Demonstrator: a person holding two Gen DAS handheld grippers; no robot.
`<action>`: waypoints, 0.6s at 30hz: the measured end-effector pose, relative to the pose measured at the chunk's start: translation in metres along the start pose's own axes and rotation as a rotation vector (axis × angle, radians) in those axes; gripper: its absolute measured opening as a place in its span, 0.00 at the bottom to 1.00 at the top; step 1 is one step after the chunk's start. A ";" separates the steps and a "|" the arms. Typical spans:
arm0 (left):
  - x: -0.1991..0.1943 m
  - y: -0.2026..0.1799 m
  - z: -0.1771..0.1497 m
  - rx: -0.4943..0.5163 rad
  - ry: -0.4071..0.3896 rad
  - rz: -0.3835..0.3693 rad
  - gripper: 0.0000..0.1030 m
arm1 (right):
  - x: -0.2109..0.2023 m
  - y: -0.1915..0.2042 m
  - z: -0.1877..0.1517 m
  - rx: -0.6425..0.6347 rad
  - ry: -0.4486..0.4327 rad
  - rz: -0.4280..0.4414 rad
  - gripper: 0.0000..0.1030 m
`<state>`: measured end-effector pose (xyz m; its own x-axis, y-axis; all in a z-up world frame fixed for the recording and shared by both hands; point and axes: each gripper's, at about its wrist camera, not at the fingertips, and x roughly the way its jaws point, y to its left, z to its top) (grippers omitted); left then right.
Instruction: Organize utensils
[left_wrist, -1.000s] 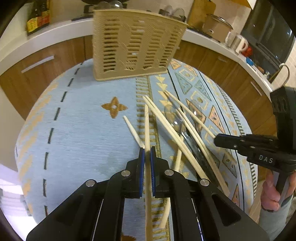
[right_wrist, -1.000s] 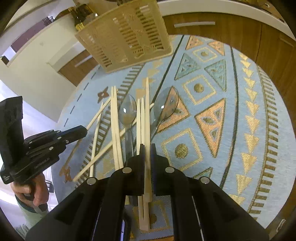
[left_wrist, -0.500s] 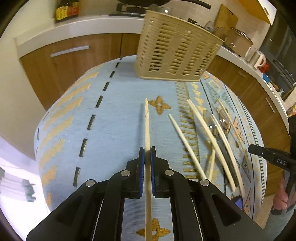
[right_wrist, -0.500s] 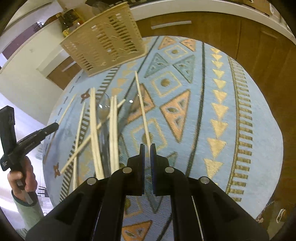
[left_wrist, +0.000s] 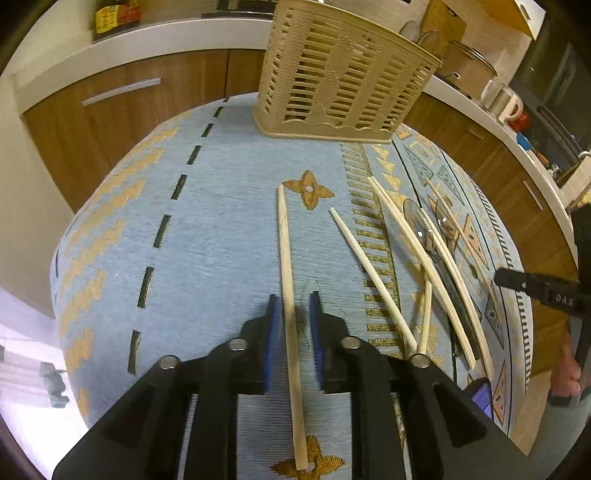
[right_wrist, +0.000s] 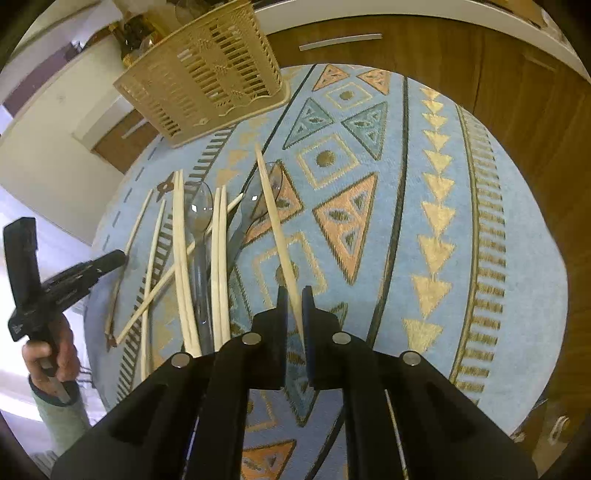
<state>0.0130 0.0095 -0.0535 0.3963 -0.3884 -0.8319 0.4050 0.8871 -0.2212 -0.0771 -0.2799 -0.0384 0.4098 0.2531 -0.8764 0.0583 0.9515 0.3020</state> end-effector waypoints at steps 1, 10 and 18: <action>0.000 0.000 0.001 0.003 0.005 -0.008 0.24 | 0.003 0.003 0.005 -0.026 0.009 -0.006 0.22; 0.010 -0.003 0.019 0.065 0.082 0.027 0.25 | 0.023 0.031 0.037 -0.188 0.048 -0.105 0.33; 0.020 -0.027 0.027 0.195 0.157 0.148 0.19 | 0.042 0.046 0.046 -0.276 0.132 -0.177 0.15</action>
<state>0.0326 -0.0294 -0.0505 0.3364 -0.2016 -0.9199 0.5094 0.8605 -0.0023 -0.0151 -0.2337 -0.0437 0.2934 0.0833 -0.9524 -0.1374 0.9895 0.0442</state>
